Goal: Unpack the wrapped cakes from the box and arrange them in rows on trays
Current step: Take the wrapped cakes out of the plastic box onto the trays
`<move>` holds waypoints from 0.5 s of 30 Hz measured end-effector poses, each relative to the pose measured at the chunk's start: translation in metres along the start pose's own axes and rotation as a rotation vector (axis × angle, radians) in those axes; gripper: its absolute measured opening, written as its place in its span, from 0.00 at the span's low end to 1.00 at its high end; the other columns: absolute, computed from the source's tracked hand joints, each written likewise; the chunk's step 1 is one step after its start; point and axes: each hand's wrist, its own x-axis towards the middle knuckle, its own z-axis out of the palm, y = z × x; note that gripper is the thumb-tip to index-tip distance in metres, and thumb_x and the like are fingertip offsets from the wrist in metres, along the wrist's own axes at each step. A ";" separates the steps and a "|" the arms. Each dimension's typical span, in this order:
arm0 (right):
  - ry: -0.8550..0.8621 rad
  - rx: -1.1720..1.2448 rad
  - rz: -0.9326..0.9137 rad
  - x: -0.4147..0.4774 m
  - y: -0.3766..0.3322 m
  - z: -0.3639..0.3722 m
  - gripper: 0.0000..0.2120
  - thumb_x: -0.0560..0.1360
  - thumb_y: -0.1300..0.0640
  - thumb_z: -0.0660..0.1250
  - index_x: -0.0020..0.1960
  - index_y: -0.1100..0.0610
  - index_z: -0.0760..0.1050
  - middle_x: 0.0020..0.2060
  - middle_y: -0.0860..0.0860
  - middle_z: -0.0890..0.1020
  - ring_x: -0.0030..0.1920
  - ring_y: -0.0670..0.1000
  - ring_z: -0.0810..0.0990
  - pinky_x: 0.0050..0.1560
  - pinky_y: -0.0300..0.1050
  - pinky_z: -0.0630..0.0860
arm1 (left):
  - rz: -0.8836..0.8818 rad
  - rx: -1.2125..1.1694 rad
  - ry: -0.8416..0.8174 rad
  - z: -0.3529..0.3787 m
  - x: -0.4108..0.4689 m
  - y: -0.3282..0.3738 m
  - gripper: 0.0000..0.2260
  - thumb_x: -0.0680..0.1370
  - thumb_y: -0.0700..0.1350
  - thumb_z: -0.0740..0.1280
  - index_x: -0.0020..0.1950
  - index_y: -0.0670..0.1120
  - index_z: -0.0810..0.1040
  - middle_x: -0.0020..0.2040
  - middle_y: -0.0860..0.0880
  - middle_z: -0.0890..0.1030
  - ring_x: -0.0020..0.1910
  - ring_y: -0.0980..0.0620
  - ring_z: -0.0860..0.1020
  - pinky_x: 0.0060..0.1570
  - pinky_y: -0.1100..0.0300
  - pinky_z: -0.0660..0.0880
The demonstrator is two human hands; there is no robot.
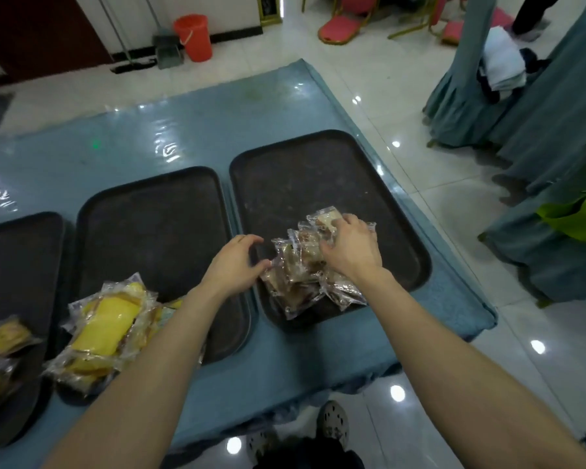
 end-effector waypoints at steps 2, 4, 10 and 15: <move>-0.082 -0.005 -0.115 0.001 -0.039 0.000 0.25 0.80 0.43 0.67 0.71 0.57 0.77 0.68 0.57 0.77 0.70 0.61 0.76 0.69 0.59 0.75 | -0.003 0.045 0.021 -0.019 -0.015 -0.025 0.27 0.81 0.57 0.74 0.78 0.51 0.74 0.75 0.49 0.75 0.74 0.47 0.75 0.73 0.49 0.73; -0.167 -0.049 -0.215 -0.003 -0.086 0.003 0.29 0.79 0.42 0.69 0.74 0.56 0.74 0.69 0.57 0.77 0.69 0.61 0.76 0.68 0.59 0.76 | -0.025 0.085 0.059 -0.041 -0.033 -0.054 0.28 0.80 0.57 0.74 0.78 0.51 0.75 0.75 0.49 0.75 0.74 0.47 0.74 0.73 0.50 0.72; -0.270 -0.195 -0.463 -0.042 -0.246 0.033 0.42 0.76 0.35 0.72 0.82 0.53 0.63 0.76 0.56 0.71 0.73 0.62 0.73 0.71 0.65 0.73 | -0.105 0.155 0.153 -0.109 -0.109 -0.169 0.29 0.80 0.59 0.74 0.79 0.50 0.75 0.76 0.51 0.75 0.73 0.48 0.76 0.72 0.49 0.74; -0.280 -0.233 -0.577 -0.100 -0.395 0.075 0.45 0.74 0.33 0.72 0.83 0.52 0.63 0.77 0.56 0.69 0.74 0.63 0.72 0.71 0.65 0.73 | -0.166 0.197 0.166 -0.173 -0.198 -0.290 0.34 0.80 0.60 0.73 0.83 0.50 0.69 0.81 0.49 0.71 0.76 0.45 0.73 0.73 0.45 0.74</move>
